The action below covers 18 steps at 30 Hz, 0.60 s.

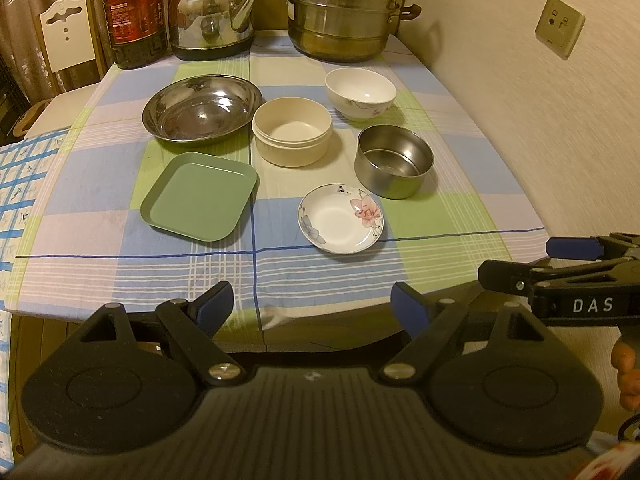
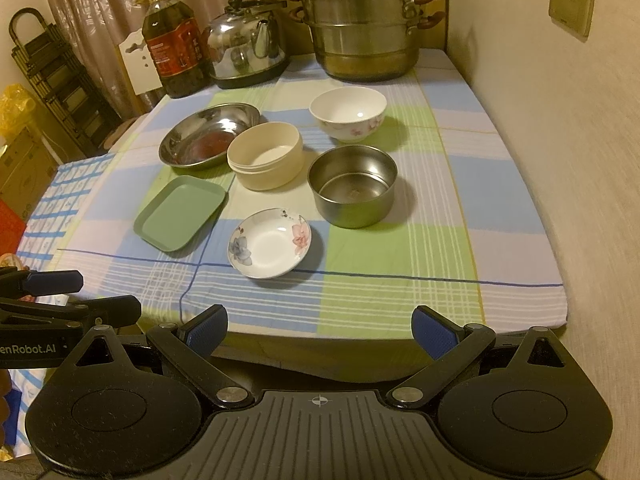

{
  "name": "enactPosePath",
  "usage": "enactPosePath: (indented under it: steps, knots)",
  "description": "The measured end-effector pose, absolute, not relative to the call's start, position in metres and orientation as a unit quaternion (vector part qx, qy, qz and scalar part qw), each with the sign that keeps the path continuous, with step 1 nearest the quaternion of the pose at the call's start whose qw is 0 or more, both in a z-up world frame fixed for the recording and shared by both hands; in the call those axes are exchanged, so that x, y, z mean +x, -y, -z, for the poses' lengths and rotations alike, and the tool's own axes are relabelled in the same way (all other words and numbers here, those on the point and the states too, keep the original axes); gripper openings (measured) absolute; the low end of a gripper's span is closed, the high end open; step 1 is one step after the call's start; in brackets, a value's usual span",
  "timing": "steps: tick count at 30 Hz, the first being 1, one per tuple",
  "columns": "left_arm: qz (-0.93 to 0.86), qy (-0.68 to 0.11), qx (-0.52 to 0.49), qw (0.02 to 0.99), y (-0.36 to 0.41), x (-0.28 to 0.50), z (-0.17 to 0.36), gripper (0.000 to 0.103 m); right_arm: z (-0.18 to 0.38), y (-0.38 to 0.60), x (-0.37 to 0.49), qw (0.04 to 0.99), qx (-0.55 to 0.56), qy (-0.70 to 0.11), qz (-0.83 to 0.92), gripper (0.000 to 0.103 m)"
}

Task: Organize plates and bowls

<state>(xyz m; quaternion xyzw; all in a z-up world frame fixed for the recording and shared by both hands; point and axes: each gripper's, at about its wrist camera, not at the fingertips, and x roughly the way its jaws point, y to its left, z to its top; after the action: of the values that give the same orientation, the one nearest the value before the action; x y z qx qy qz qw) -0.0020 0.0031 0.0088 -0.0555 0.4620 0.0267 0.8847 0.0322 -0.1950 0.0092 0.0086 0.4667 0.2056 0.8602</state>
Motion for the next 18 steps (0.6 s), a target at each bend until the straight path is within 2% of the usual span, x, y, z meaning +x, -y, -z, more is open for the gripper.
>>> enactPosePath:
  steps: [18]
  knots:
    - [-0.027, -0.461, -0.056, 0.885, -0.0020, -0.0006, -0.0083, 0.085, -0.0118, 0.1954, 0.0326, 0.863, 0.007, -0.462, -0.205, 0.098]
